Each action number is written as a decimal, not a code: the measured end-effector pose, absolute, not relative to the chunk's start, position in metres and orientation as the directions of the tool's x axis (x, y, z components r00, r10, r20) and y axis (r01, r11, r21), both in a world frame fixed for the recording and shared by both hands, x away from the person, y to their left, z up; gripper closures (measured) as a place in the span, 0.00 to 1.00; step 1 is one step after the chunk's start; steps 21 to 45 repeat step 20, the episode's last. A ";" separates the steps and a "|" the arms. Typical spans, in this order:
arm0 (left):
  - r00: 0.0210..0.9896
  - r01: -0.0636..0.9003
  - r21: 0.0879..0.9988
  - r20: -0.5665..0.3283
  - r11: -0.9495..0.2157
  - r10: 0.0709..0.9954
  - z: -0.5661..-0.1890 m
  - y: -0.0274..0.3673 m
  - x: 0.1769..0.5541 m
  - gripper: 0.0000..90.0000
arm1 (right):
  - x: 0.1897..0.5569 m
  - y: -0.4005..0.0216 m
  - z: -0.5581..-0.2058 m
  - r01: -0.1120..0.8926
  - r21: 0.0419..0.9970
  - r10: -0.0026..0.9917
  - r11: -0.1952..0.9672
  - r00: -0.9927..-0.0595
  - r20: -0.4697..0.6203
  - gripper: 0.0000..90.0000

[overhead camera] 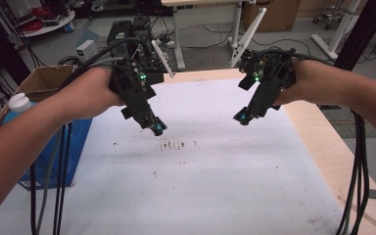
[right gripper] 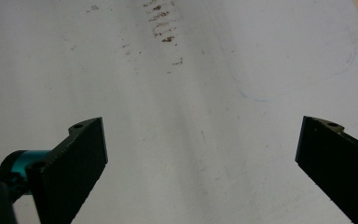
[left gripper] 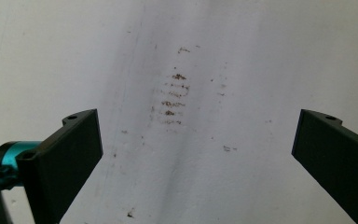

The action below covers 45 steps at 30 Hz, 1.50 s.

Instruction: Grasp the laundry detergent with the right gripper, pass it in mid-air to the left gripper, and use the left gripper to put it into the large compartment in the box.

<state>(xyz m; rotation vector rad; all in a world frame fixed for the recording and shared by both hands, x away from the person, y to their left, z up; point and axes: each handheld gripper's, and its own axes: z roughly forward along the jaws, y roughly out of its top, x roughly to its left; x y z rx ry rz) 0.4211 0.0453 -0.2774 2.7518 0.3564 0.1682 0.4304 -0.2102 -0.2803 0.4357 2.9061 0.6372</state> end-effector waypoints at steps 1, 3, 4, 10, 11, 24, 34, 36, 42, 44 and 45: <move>0.961 0.222 0.365 0.072 -0.904 0.265 -0.277 0.046 0.421 0.02 | 0.431 -0.210 -0.281 0.250 0.427 0.307 0.869 -0.949 -0.069 0.01; 0.961 0.223 0.369 0.073 -0.902 0.267 -0.277 0.046 0.422 0.02 | 0.431 -0.209 -0.281 0.249 0.425 0.305 0.870 -0.950 -0.068 0.01; 0.960 0.224 0.368 0.073 -0.902 0.269 -0.277 0.046 0.422 0.02 | 0.431 -0.209 -0.282 0.249 0.423 0.304 0.871 -0.950 -0.068 0.01; 0.960 0.225 0.366 0.072 -0.903 0.269 -0.277 0.046 0.422 0.02 | 0.430 -0.208 -0.282 0.248 0.425 0.304 0.870 -0.950 -0.067 0.01; 0.960 0.228 0.368 0.072 -0.902 0.272 -0.277 0.045 0.422 0.02 | 0.430 -0.209 -0.282 0.247 0.427 0.302 0.870 -0.951 -0.066 0.01; 0.962 0.220 0.369 0.071 -0.903 0.264 -0.277 0.045 0.422 0.02 | 0.428 -0.210 -0.283 0.252 0.439 0.310 0.863 -0.949 -0.064 0.01; 0.962 0.220 0.369 0.071 -0.903 0.264 -0.277 0.045 0.422 0.02 | 0.428 -0.210 -0.283 0.252 0.439 0.310 0.863 -0.949 -0.064 0.01; 0.962 0.220 0.369 0.071 -0.903 0.264 -0.277 0.045 0.422 0.02 | 0.428 -0.210 -0.283 0.252 0.439 0.310 0.863 -0.949 -0.064 0.01; 0.962 0.220 0.369 0.071 -0.903 0.264 -0.277 0.045 0.422 0.02 | 0.428 -0.210 -0.283 0.252 0.439 0.310 0.863 -0.949 -0.064 0.01; 0.962 0.220 0.369 0.071 -0.903 0.264 -0.277 0.045 0.422 0.02 | 0.428 -0.210 -0.283 0.252 0.439 0.310 0.863 -0.949 -0.064 0.01; 0.962 0.220 0.369 0.071 -0.903 0.264 -0.277 0.045 0.422 0.02 | 0.428 -0.210 -0.283 0.252 0.439 0.310 0.863 -0.949 -0.064 0.01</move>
